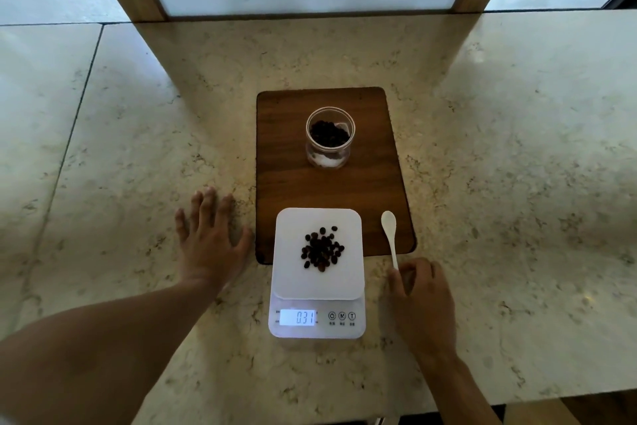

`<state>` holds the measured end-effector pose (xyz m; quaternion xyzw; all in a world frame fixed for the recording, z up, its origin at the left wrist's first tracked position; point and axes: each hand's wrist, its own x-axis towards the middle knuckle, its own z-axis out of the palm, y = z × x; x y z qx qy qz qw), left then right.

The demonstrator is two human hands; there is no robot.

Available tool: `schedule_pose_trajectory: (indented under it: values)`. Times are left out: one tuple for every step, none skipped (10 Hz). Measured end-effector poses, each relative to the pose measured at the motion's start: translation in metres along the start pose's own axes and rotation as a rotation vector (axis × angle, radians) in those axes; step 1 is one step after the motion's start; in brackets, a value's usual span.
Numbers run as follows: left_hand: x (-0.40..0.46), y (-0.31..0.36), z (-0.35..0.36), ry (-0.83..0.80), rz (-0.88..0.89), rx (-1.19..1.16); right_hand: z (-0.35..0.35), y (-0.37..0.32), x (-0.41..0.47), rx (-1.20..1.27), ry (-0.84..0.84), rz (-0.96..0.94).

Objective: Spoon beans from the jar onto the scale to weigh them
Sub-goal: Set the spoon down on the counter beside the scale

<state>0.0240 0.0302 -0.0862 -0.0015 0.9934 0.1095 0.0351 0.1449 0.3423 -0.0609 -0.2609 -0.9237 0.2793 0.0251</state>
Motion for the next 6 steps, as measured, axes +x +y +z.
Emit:
schedule_pose_trajectory:
  values:
    - [0.001, -0.001, 0.002, 0.004, -0.005, -0.002, -0.002, -0.001, 0.001, 0.016, -0.022, 0.013]
    - [0.000, 0.000, 0.002, 0.004, -0.004, -0.007, -0.004, -0.004, 0.002, 0.000, -0.052, 0.026]
    - [-0.001, 0.000, 0.001, -0.022, -0.019, 0.012, -0.010, -0.010, 0.004, -0.056, -0.119, 0.031]
    - [-0.003, 0.004, -0.006, -0.073, -0.029, 0.037, -0.021, -0.017, 0.008, -0.103, -0.175, 0.018]
    - [-0.004, 0.005, -0.009, -0.145, -0.038, 0.073, -0.032, -0.022, 0.015, -0.102, -0.208, -0.005]
    - [0.003, 0.004, -0.014, -0.225, -0.062, 0.026, -0.042, -0.030, 0.025, -0.209, -0.302, -0.061]
